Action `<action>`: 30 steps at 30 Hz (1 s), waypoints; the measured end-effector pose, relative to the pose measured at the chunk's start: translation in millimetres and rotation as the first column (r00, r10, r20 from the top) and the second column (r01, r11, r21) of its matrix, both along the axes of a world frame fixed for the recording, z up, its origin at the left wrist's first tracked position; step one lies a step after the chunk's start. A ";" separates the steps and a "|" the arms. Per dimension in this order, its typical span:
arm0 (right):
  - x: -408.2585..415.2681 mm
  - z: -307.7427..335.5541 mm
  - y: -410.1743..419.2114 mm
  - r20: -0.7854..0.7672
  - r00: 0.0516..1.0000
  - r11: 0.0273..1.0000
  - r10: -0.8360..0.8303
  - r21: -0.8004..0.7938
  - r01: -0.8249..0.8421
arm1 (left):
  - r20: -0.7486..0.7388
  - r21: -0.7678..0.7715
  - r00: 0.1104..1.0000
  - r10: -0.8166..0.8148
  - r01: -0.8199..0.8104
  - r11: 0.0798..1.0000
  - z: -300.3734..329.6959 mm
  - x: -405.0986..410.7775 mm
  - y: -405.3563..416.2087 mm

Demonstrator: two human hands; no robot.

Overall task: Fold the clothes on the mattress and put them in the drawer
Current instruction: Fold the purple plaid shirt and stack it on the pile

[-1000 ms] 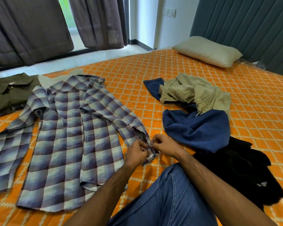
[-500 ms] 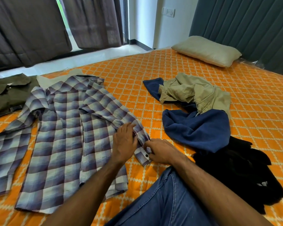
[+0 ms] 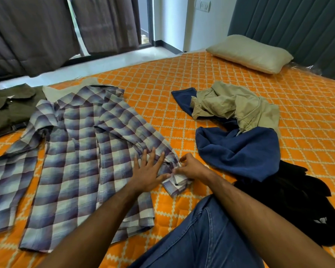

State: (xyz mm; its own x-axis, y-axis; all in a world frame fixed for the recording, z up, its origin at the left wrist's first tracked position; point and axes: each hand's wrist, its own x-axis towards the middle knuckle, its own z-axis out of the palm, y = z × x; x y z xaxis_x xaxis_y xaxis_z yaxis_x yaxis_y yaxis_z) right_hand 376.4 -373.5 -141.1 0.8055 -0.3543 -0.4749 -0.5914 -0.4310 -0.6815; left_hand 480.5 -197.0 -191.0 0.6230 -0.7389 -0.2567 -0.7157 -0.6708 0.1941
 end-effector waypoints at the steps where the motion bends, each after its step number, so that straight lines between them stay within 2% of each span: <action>1: 2.1 1.6 0.8 -0.023 1.000 0.999 -0.007 0.051 0.008 | -0.055 -0.052 0.998 0.041 -0.044 0.998 3.2 -2.5 -1.4; 2: 3.5 2.9 2.4 -0.033 0.999 0.991 -0.032 0.129 0.036 | -0.106 -0.155 0.990 0.096 -0.112 0.981 5.4 -5.1 -1.7; 3: 5.2 6.1 4.4 -0.036 0.997 0.970 -0.075 0.229 0.081 | -0.156 -0.311 0.973 0.172 -0.213 0.926 9.8 -6.7 -0.3; 4: 4.9 8.7 4.5 -0.053 0.990 0.930 -0.132 0.338 0.143 | -0.221 -0.468 0.937 0.271 -0.346 0.813 14.3 -9.1 -1.8; 5: 5.4 14.9 6.3 -0.068 0.982 0.873 -0.175 0.450 0.187 | -0.321 -0.575 0.867 0.382 -0.498 0.649 18.0 -7.3 -1.4; 6: 5.4 21.6 7.3 -0.078 0.974 0.811 -0.212 0.542 0.220 | -0.470 -0.589 0.752 0.462 -0.657 0.471 20.8 -3.5 -1.9; 7: 5.3 30.1 9.2 -0.081 0.969 0.757 -0.235 0.610 0.235 | -0.645 -0.521 0.598 0.476 -0.799 0.299 27.1 1.5 -2.7; 8: 5.6 41.7 11.3 -0.076 0.966 0.715 -0.247 0.658 0.235 | -0.794 -0.418 0.445 0.415 -0.894 0.159 36.2 6.9 -3.1; 9: 5.2 52.0 13.2 -0.066 0.967 0.687 -0.248 0.691 0.223 | -0.893 -0.319 0.326 0.312 -0.945 0.073 41.7 13.2 -4.3; 10: 5.8 66.6 15.4 -0.042 0.970 0.671 -0.240 0.715 0.197 | -0.945 -0.253 0.256 0.202 -0.967 0.038 49.2 20.9 -4.3; 13: 8.9 104.5 23.2 0.034 0.964 0.575 -0.264 0.808 0.129 | -0.975 -0.222 0.222 -0.009 -0.975 0.027 64.3 49.1 0.8; 16: 13.7 126.7 33.7 0.085 0.959 0.533 -0.269 0.843 0.075 | -0.976 -0.191 0.191 -0.107 -0.982 -0.018 79.3 77.7 12.9; 18: 15.3 135.7 39.9 0.110 0.960 0.522 -0.258 0.852 0.043 | -0.967 -0.250 0.253 -0.028 -0.966 -0.069 93.9 94.2 22.7; 20: 15.3 138.3 45.3 0.123 0.962 0.523 -0.242 0.852 0.022 | -0.921 -0.384 0.375 0.103 -0.920 -0.083 105.9 112.0 32.3; 22: 13.7 133.1 54.6 0.128 0.967 0.528 -0.223 0.849 0.009 | -0.855 -0.488 0.479 0.196 -0.873 0.007 122.5 126.1 44.9; 26: 3.8 96.7 96.5 0.112 0.971 0.533 -0.211 0.846 0.019 | -0.727 -0.537 0.600 0.334 -0.800 0.267 130.6 136.0 79.4; 28: -4.4 64.7 125.3 0.082 0.979 0.582 -0.186 0.812 0.042 | -0.645 -0.562 0.673 0.361 -0.738 0.373 115.5 125.8 94.3; 30: -10.6 30.8 149.7 0.023 0.985 0.663 -0.172 0.742 0.099 | -0.619 -0.549 0.695 0.367 -0.716 0.430 88.2 111.3 107.8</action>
